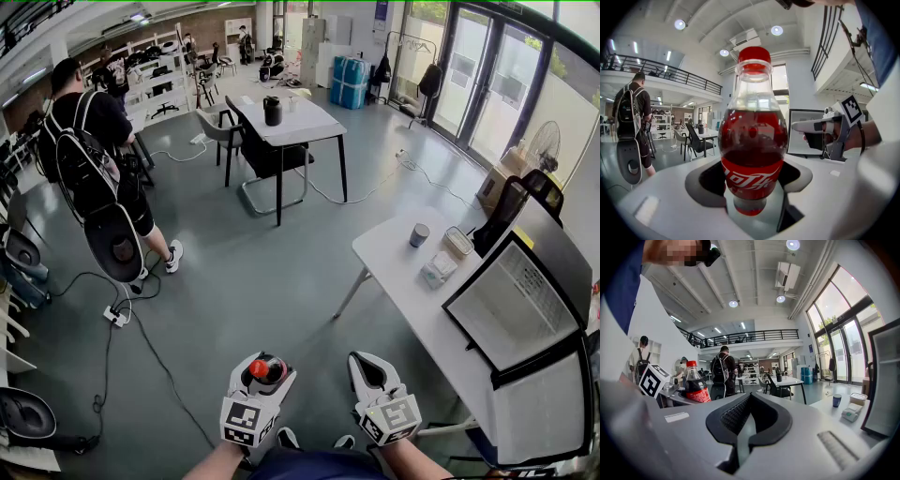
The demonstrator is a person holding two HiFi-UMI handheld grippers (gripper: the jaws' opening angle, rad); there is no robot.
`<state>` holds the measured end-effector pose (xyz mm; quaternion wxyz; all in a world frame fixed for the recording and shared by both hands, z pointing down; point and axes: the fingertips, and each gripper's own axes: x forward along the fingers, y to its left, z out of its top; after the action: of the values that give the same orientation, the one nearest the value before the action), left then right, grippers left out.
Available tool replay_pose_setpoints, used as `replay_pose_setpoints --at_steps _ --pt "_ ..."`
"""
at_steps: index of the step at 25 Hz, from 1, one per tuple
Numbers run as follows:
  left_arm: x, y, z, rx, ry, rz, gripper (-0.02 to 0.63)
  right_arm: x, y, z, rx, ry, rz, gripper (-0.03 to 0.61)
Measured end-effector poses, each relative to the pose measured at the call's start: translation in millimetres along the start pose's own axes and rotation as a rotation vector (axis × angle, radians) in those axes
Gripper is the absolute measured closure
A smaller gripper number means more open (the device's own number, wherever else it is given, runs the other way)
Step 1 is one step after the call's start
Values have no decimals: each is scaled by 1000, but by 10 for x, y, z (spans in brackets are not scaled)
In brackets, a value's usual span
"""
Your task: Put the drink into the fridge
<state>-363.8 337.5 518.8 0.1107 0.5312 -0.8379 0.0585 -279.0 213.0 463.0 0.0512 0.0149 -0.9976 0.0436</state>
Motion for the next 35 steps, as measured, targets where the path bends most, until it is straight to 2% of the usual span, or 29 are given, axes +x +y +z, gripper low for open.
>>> replay_pose_setpoints --at_steps 7,14,19,22,30,35 --pt "-168 -267 -137 -26 44 15 302 -246 52 -21 -1 15 27 572" --pt "-79 -504 -137 -6 61 -18 302 -414 -136 -49 41 -4 -3 572" --pt "147 -856 -132 -8 74 -78 302 -683 -483 -129 66 -10 -64 572" --pt "253 -1162 -23 16 102 -117 302 -904 -732 -144 75 -4 -108 572" --pt "630 -1949 110 68 112 -198 302 -1482 -1395 -166 101 -16 -193 572" --pt "806 -2345 193 45 102 -228 302 -1844 -1717 -182 116 -11 -248 572"
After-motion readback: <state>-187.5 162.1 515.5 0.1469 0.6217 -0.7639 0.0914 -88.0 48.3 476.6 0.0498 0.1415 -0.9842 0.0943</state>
